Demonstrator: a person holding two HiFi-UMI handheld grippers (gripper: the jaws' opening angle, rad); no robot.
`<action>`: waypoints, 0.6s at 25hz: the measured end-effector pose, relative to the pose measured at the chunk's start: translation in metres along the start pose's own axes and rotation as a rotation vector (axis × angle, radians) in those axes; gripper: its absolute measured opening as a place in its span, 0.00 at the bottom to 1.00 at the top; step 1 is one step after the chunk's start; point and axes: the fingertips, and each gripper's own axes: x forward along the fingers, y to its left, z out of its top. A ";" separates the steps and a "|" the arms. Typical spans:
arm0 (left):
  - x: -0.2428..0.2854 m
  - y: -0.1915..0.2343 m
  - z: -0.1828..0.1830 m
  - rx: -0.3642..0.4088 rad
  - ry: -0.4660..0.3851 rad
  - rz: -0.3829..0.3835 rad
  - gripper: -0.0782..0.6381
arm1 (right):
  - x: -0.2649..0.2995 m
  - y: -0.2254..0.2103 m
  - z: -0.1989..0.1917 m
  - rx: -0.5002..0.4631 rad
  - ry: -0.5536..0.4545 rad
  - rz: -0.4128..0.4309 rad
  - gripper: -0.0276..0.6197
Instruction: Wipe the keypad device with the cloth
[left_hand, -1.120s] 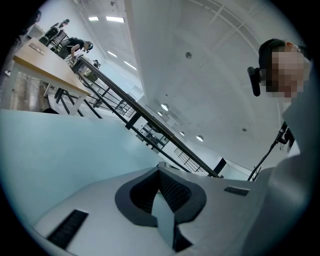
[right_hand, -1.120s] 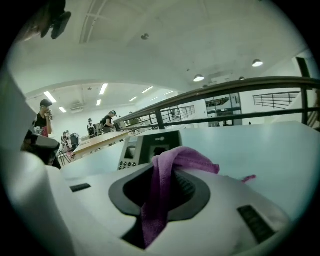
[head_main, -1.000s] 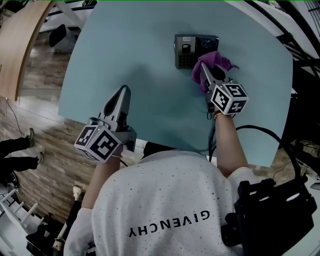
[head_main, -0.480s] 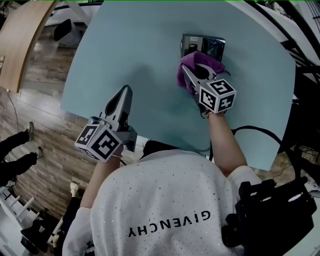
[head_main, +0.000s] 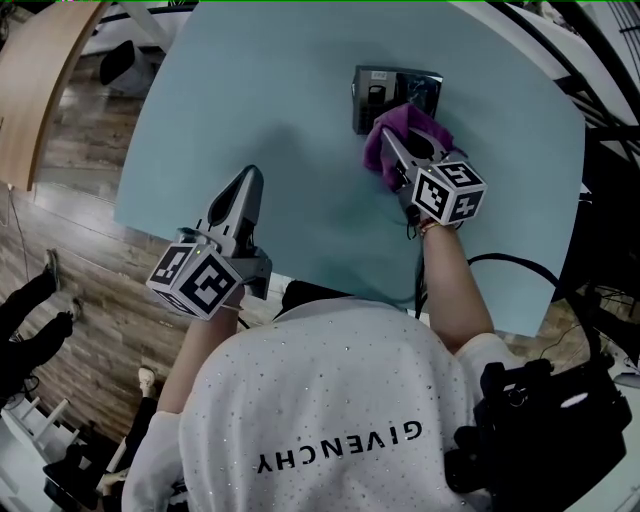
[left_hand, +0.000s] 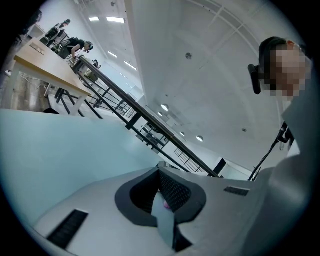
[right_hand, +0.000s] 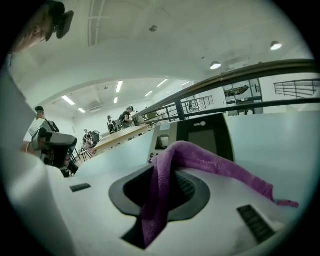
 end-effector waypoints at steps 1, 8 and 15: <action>0.002 -0.001 -0.002 0.000 0.004 -0.003 0.11 | -0.003 -0.005 0.000 0.009 -0.003 -0.012 0.16; 0.009 -0.009 -0.004 0.010 0.020 -0.020 0.11 | -0.020 -0.037 0.002 0.103 -0.051 -0.074 0.16; 0.016 -0.011 0.002 0.027 0.033 -0.034 0.11 | -0.031 -0.063 0.004 0.187 -0.088 -0.134 0.16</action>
